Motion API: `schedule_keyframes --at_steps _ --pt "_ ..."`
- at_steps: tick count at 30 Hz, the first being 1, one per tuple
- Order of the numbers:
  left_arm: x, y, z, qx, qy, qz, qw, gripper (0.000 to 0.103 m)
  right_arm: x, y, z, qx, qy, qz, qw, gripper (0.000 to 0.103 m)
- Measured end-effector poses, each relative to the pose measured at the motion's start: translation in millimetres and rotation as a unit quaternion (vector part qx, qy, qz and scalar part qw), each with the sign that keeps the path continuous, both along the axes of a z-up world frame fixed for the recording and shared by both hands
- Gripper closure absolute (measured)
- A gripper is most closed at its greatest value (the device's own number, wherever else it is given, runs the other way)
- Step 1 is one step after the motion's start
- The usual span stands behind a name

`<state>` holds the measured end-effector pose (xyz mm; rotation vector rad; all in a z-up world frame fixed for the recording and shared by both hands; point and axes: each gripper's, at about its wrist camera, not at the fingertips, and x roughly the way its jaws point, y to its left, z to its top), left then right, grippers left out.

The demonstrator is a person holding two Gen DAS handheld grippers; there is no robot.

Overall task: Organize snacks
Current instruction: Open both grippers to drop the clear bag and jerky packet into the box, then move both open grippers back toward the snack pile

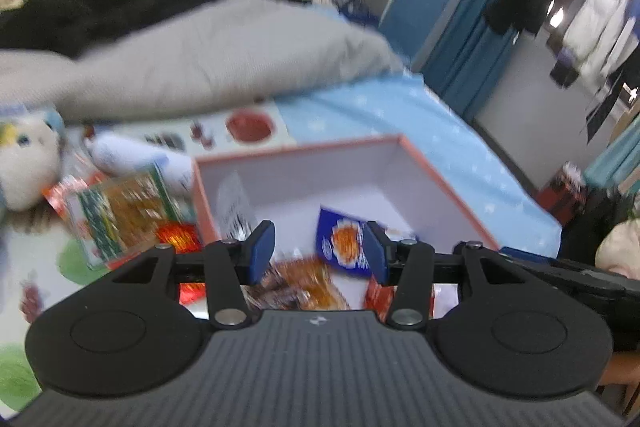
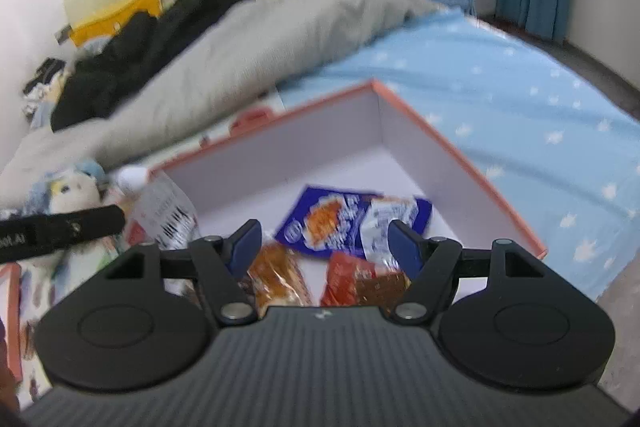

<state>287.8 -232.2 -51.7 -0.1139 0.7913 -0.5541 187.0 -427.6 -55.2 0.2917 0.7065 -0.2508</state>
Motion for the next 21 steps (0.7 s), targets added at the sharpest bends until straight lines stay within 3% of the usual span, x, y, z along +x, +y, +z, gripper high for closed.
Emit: schedule_keyframes --at_steps 11,21 --pt "-49.0 79.4 68.7 -0.026 -0.079 0.019 0.9964 0.048 -43.8 58.0 63.6 -0.022 -0.08 0.007 0.997 0.031" --pt "-101.5 161.5 76.0 -0.018 -0.105 0.057 0.9927 0.048 -71.5 128.9 69.9 -0.032 -0.108 0.048 0.992 0.031"
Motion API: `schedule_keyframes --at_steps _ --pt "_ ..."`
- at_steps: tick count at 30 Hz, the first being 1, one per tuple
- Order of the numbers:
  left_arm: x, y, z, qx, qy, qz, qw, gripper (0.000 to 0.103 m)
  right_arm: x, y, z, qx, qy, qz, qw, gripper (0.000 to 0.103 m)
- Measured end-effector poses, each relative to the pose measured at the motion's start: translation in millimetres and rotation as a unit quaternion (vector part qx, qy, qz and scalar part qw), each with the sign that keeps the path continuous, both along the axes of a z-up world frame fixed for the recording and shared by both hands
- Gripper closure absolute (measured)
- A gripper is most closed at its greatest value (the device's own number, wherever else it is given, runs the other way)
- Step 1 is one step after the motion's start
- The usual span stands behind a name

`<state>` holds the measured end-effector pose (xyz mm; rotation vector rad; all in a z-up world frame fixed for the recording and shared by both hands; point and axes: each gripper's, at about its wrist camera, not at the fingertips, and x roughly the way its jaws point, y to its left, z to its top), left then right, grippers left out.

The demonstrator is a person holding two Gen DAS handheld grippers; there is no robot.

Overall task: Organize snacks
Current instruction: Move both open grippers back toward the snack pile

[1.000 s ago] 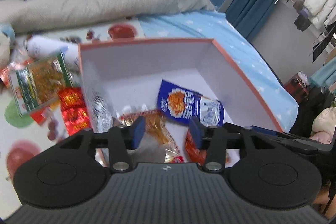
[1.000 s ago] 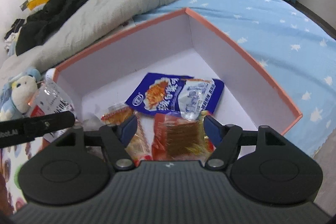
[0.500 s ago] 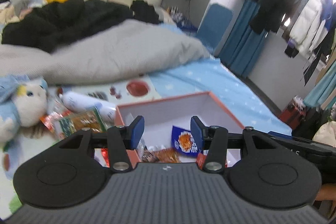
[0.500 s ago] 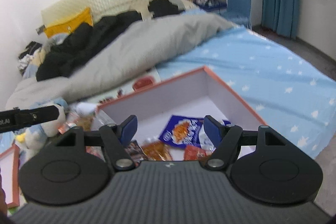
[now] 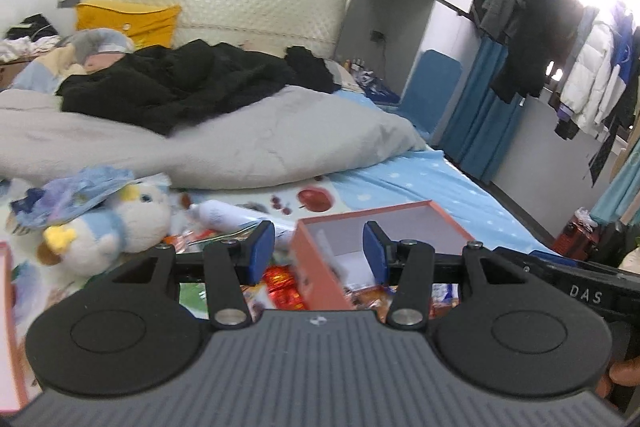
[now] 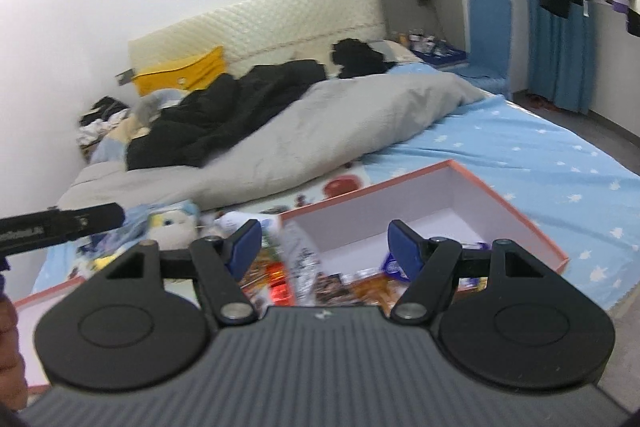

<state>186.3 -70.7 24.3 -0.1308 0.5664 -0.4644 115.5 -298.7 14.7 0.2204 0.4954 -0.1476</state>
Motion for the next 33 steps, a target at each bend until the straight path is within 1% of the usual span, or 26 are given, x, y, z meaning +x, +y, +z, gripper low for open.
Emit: schedule_keyframes --at_steps 5,9,12,19,22,24,27,29,30,33 --pt "-19.6 29.1 -13.2 -0.006 0.011 0.017 0.9998 0.048 -7.4 29.9 -13.8 -0.007 0.005 0.022 1.0 0.031" --pt "-34.0 44.5 -27.7 -0.008 0.021 0.031 0.9993 0.047 -13.6 52.3 -27.0 -0.011 0.013 0.044 0.999 0.031" --pt "-40.7 50.2 -39.6 -0.014 0.032 0.036 0.9987 0.047 -18.7 65.4 -36.3 -0.021 0.018 0.058 0.998 0.031" --pt "-47.9 58.4 -73.1 -0.021 0.06 0.039 0.9972 0.047 -24.5 92.0 -58.7 -0.061 0.038 0.074 0.995 0.032" --pt "-44.6 61.3 -85.9 -0.027 0.072 0.042 0.9961 0.047 -26.9 101.3 -69.8 -0.079 0.046 0.079 0.993 0.032" --pt "-41.1 63.7 -94.2 -0.03 0.079 0.045 0.9954 0.047 -26.7 106.0 -77.1 -0.088 0.052 0.082 0.991 0.035" --pt "-32.8 70.3 -107.3 -0.039 0.093 0.049 0.9937 0.047 -22.5 111.2 -88.1 -0.092 0.065 0.084 0.99 0.036" --pt "-25.5 74.3 -118.1 -0.043 0.104 0.053 0.9923 0.047 -17.5 114.6 -95.0 -0.097 0.072 0.084 0.989 0.037" --pt "-21.0 75.7 -123.5 -0.043 0.11 0.055 0.9915 0.047 -12.7 116.0 -98.4 -0.099 0.076 0.084 0.989 0.04" --pt "-5.2 80.2 -140.4 -0.045 0.125 0.059 0.9894 0.047 0.0 120.8 -109.3 -0.103 0.086 0.087 0.987 0.042"
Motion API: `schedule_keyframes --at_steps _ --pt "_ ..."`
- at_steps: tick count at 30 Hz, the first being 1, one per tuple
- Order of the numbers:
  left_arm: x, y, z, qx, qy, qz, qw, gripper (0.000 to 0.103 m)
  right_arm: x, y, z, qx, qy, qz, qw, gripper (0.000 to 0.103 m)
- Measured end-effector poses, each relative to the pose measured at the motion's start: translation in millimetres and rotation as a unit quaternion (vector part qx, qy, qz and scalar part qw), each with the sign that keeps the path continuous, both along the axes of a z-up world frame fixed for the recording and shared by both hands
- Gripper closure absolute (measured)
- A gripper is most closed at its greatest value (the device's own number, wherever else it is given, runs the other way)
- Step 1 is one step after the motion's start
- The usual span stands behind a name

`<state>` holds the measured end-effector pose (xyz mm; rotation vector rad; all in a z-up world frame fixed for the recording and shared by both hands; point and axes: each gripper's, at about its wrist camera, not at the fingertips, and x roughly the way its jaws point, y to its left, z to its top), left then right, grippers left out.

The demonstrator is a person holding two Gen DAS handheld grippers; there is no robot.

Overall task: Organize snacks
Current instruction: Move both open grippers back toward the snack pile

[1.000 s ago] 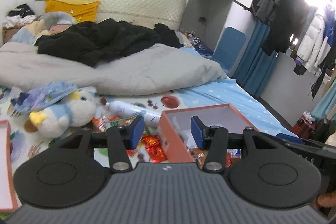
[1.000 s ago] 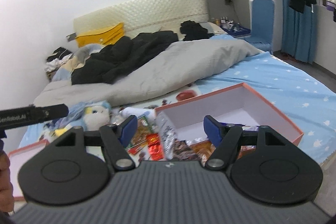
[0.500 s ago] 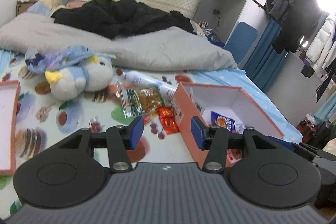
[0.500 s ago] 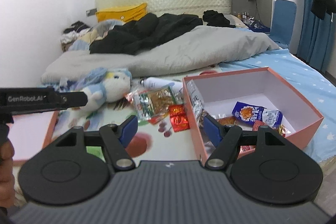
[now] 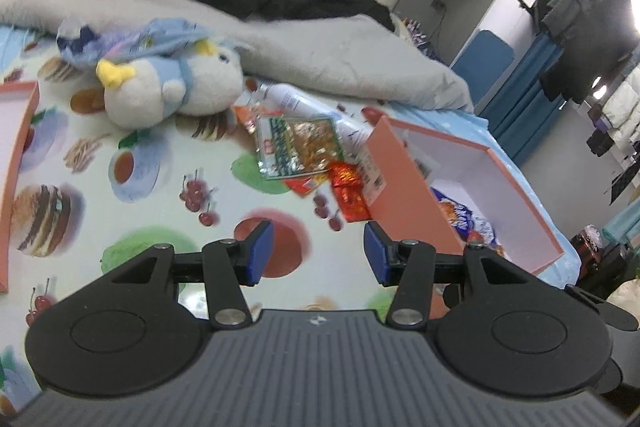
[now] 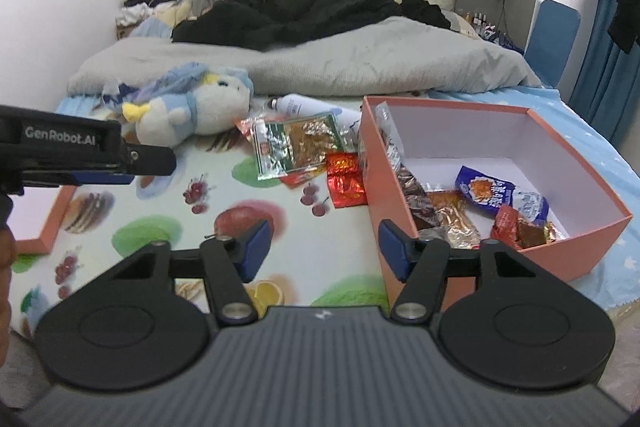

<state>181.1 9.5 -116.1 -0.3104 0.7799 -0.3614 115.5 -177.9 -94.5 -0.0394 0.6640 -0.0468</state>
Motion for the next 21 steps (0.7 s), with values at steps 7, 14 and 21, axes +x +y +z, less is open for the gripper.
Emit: schedule_keyframes --at_steps 7,14,21 --pt "52.9 11.4 -39.0 -0.01 0.025 0.01 0.9996 0.048 44.7 11.4 -28.2 -0.021 0.008 0.025 0.999 0.042" --pt "118.9 17.6 -77.3 -0.029 0.04 0.015 0.9987 0.048 104.6 13.1 -62.6 -0.022 0.013 0.023 0.999 0.044" --pt "184.2 24.6 -109.9 -0.079 0.041 0.02 0.9958 0.048 151.2 21.5 -90.7 -0.023 0.017 0.039 0.999 0.044"
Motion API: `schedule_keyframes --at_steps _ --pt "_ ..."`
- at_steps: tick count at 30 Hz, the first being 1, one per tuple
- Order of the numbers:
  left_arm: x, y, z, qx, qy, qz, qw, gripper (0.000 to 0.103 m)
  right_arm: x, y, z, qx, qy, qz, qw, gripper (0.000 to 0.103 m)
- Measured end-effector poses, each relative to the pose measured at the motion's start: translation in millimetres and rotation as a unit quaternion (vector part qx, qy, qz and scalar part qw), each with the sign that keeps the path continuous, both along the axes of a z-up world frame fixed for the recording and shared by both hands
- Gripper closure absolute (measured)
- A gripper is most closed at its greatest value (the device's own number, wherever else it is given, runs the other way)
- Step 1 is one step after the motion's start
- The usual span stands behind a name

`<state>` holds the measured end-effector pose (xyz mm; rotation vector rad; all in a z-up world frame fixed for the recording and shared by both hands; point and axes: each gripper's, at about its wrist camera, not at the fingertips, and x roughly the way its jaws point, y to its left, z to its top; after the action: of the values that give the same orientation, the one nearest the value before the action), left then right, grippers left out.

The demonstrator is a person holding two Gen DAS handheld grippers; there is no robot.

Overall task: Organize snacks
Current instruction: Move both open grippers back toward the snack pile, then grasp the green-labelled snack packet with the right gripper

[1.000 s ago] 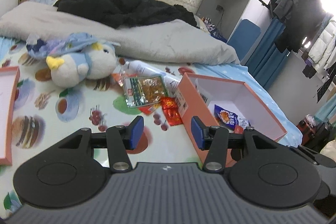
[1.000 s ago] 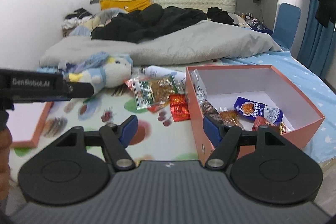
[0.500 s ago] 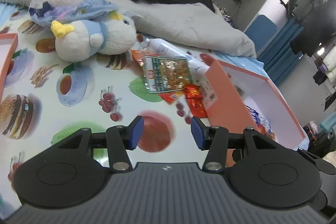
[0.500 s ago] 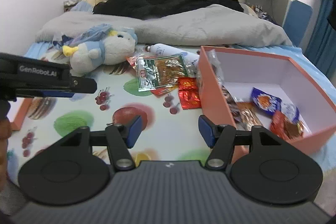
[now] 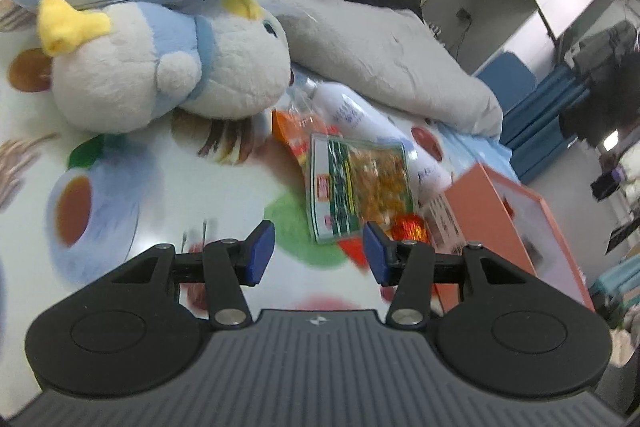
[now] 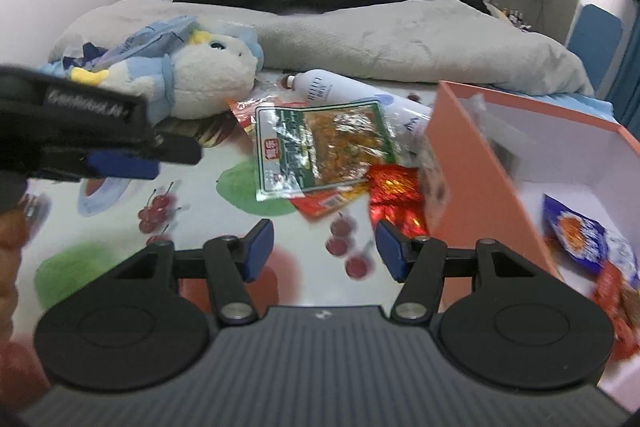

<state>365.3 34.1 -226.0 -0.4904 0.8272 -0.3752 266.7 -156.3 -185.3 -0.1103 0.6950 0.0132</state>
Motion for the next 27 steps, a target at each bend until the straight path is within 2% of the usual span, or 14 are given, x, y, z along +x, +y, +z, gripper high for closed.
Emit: schedule_keyframes --at_steps 9,10,14,16,21,24,27 --pt "72.7 3.1 -26.1 -0.044 0.002 0.016 0.9989 0.049 60.7 0.6 -19.8 0.014 0.005 0.017 1.0 0.043" --pt "80.3 2.9 -29.6 -0.052 0.004 0.016 0.9985 0.049 67.4 0.6 -21.6 0.015 0.007 0.018 1.0 0.041" --pt "101.9 -1.7 -40.7 -0.067 0.006 0.022 0.9975 0.049 91.0 3.6 -25.9 -0.012 -0.004 0.003 1.0 0.021" --pt "111.8 -2.8 -46.8 -0.082 0.01 0.025 0.9963 0.05 104.3 2.8 -28.9 -0.024 -0.004 -0.006 1.0 0.018" --pt "126.4 -5.3 -61.2 -0.099 0.024 0.031 0.9943 0.06 133.7 -3.4 -37.8 -0.036 0.014 -0.025 0.999 0.018" --pt "133.7 -5.9 -71.1 -0.118 0.033 0.034 0.9919 0.074 142.6 -6.4 -41.2 -0.036 0.008 -0.029 0.999 0.01" --pt "137.4 -4.2 -77.6 -0.129 0.032 0.041 0.9903 0.083 148.1 -11.2 -43.3 -0.014 0.016 -0.024 0.999 0.009"
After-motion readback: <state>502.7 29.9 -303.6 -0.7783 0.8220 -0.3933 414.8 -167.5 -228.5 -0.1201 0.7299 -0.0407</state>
